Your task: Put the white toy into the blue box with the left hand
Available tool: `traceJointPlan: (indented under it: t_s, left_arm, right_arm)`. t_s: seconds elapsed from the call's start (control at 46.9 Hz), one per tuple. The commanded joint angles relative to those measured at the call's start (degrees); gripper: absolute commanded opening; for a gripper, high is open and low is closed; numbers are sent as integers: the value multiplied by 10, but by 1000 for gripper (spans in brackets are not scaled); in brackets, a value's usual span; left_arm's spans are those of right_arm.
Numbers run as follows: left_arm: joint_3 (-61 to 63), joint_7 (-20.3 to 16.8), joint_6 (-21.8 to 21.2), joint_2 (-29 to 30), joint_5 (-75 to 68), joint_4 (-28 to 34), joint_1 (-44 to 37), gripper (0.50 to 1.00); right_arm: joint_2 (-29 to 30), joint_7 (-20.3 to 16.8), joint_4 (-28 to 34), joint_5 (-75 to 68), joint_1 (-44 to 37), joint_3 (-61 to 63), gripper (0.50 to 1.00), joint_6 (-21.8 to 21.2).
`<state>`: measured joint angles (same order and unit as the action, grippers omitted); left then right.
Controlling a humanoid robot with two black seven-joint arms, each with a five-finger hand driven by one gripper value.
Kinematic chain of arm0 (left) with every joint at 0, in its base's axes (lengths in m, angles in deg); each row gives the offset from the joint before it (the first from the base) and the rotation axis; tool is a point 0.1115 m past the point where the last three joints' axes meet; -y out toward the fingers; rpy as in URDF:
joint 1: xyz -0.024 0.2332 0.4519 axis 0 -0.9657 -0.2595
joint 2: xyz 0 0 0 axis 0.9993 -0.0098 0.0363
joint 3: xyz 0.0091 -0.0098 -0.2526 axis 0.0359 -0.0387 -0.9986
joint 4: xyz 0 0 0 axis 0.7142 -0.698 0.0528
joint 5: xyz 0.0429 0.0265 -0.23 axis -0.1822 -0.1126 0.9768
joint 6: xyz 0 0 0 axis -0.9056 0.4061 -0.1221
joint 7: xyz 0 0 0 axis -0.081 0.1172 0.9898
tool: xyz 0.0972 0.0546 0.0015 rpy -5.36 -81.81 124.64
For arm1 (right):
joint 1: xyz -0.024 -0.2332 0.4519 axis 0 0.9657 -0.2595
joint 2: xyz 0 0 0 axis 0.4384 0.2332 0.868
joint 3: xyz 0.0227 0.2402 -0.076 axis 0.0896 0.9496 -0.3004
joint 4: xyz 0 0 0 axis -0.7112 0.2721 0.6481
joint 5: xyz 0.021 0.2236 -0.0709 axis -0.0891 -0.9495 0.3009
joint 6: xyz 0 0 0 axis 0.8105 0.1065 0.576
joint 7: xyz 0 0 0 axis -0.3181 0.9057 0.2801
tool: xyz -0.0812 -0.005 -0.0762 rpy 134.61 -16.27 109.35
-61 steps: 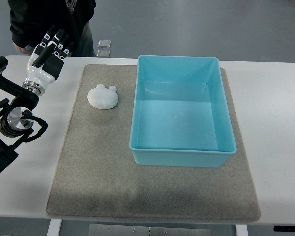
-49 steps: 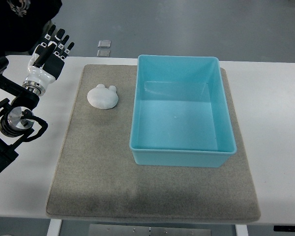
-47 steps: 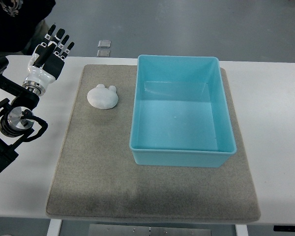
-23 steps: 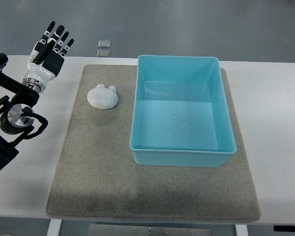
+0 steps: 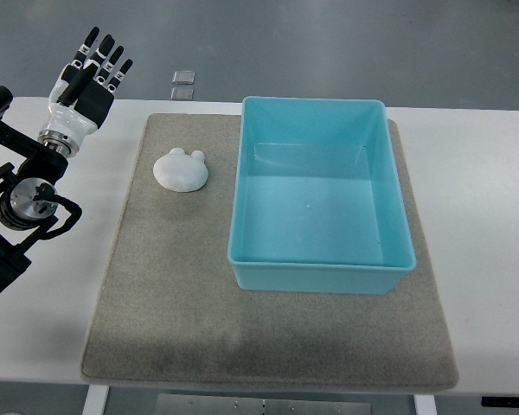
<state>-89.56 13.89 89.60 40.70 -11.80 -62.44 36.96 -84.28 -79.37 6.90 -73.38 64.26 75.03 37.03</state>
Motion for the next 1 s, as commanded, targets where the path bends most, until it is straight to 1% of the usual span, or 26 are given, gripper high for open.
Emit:
traceJointPlan:
  t_s: [0.0, 0.149, 0.363, 0.469, 0.555, 0.661, 0.747, 0.789, 0.896, 0.981]
  left_arm:
    - [14, 0, 18, -1, 0, 13, 4, 994]
    - [46, 1, 21, -1, 0, 27, 6, 994]
    - [59, 0, 25, 1, -1, 25, 7, 992]
    - [79, -1, 25, 14, -9, 29, 10, 992]
    - [91, -4, 24, 26, -54, 29, 14, 984]
    - [86, -10, 23, 28, -155, 34, 15, 986]
    - [85, -9, 26, 28, -197, 31, 15, 990]
    - [84, -9, 34, 30, -199, 31, 16, 992]
    - [86, -6, 80, 36, -203, 31, 18, 994]
    - [89, -5, 90, 47, -221, 29, 30, 992]
  right_arm:
    - [0, 0, 0, 0, 0, 0, 936, 0]
    - [0, 0, 0, 0, 0, 0, 936, 0]
    - [0, 0, 0, -1, 0, 0, 936, 0]
    - [0, 0, 0, 0, 0, 0, 936, 0]
    - [0, 0, 0, 0, 0, 0, 936, 0]
    - [0, 0, 0, 0, 0, 0, 936, 0]
    - [0, 0, 0, 0, 0, 0, 936, 0]
    - [0, 0, 0, 0, 0, 0, 936, 0]
    - [0, 0, 0, 0, 0, 0, 936, 0]
    - [0, 0, 0, 0, 0, 0, 936, 0]
